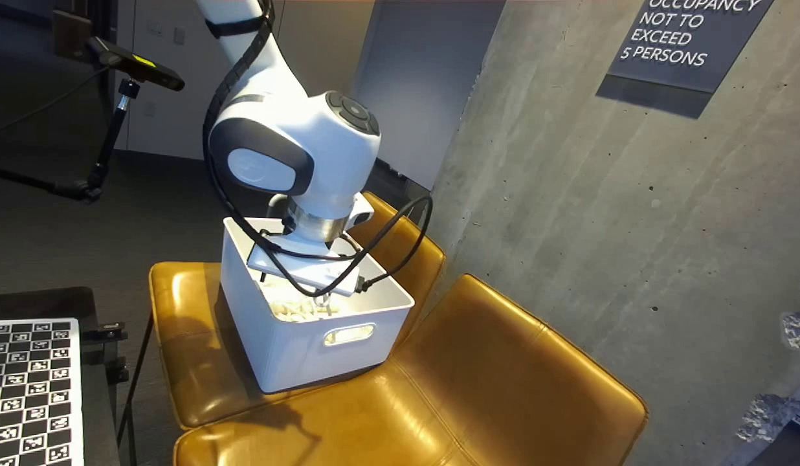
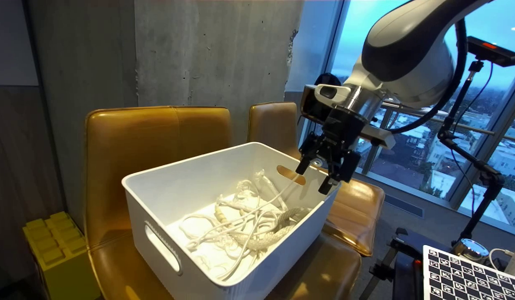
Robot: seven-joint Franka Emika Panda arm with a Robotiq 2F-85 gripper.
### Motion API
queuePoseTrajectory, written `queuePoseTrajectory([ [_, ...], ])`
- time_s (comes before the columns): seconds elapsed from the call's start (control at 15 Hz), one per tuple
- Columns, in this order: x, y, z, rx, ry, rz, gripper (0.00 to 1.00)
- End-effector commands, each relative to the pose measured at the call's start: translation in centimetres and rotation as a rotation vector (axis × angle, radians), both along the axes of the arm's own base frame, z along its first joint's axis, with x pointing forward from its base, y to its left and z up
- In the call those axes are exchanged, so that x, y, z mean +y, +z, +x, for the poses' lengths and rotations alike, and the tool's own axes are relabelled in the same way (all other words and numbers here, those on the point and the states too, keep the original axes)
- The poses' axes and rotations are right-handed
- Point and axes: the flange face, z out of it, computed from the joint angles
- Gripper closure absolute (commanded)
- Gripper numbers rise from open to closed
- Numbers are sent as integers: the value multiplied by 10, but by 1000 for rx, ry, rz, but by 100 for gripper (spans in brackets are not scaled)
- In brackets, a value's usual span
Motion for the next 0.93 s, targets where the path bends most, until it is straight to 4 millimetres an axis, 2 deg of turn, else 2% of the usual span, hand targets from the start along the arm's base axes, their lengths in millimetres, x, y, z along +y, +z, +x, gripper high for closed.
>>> queuePoseTrajectory([
  [0.0,-3,-27,15,-45,-29,46,0],
  [0.13,-12,-39,20,-71,-45,63,0],
  [0.4,-48,-63,17,-81,-60,83,0],
  [0.67,-66,-71,2,-83,-31,88,0],
  [0.87,-69,-65,-14,-101,6,82,0],
])
